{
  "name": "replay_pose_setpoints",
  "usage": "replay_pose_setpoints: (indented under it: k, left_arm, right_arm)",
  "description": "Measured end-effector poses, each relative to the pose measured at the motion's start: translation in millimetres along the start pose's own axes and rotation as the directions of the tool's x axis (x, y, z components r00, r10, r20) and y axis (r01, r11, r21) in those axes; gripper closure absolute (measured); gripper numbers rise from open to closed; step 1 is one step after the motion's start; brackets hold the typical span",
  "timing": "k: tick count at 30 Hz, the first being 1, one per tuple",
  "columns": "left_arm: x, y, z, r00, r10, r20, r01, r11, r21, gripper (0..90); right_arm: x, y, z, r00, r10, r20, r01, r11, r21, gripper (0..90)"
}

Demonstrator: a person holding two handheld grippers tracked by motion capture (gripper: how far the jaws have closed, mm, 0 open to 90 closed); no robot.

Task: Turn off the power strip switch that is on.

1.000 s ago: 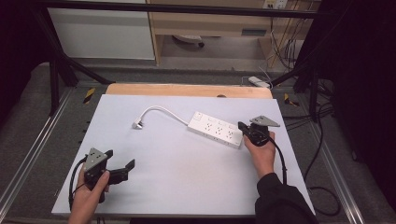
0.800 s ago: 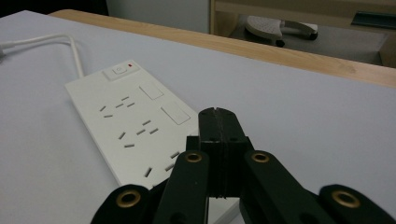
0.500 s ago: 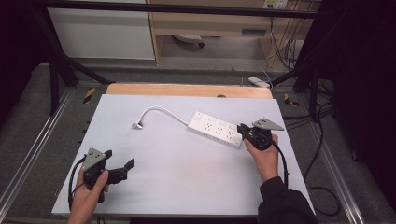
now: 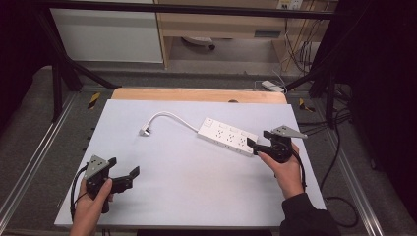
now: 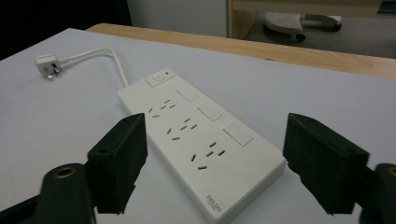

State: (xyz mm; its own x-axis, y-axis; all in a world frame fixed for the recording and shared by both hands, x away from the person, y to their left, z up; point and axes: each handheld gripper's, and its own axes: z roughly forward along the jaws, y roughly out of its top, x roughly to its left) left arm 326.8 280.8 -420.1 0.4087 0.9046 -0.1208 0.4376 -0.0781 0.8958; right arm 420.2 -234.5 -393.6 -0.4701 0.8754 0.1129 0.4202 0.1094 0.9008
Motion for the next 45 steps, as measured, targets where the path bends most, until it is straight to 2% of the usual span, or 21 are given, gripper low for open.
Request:
replay_pose_setpoints:
  k: [6,9,10,12,25,28,37,45]
  left_arm:
    - [0.8,-0.4,0.8,1.0,-0.001,0.001,0.001,1.0,0.001,6.3]
    - [-0.1,-0.1,2.0,1.0,0.006,0.004,-0.006,1.0,0.008,6.3]
    - [-0.6,0.1,2.2,1.0,0.009,0.002,-0.009,0.9999,0.008,6.3]
    - [-1.7,0.1,1.7,1.0,0.008,0.005,-0.008,0.9999,0.008,6.3]
    - [1.9,1.0,-2.1,1.0,-0.001,-0.006,0.001,1.0,-0.007,6.3]
    - [2.3,0.8,-2.6,1.0,-0.003,-0.008,0.003,1.0,-0.007,6.3]
    - [-0.4,1.8,-3.4,1.0,0.0,0.007,0.0,0.9999,-0.012,6.3]
    - [-0.5,1.2,-5.0,1.0,-0.006,0.007,0.006,0.9999,-0.016,6.3]
  right_arm:
    - [5.1,8.1,-8.7,0.9998,0.017,0.012,-0.017,1.0,-0.011,7.5]
    - [6.7,10.1,-11.2,0.9997,0.023,0.01,-0.023,0.998,-0.05,5.2]
    - [7.3,11.4,-11.9,0.9992,0.04,0.011,-0.039,0.997,-0.071,5.1]
    - [8.7,13.8,-14.2,0.9991,0.039,0.02,-0.037,0.995,-0.09,5.5]
    - [18.1,23.1,-31.5,1.0,-0.006,0.004,0.007,0.997,-0.078,4.0]
    - [19.3,24.1,-36.8,1.0,-0.002,-0.006,0.002,0.996,-0.084,3.7]
    - [20.4,23.6,-57.1,0.9992,-0.038,0.014,0.039,0.993,-0.107,3.4]
    - [17.8,18.7,-70.5,0.9989,-0.042,0.019,0.044,0.99,-0.133,4.3]
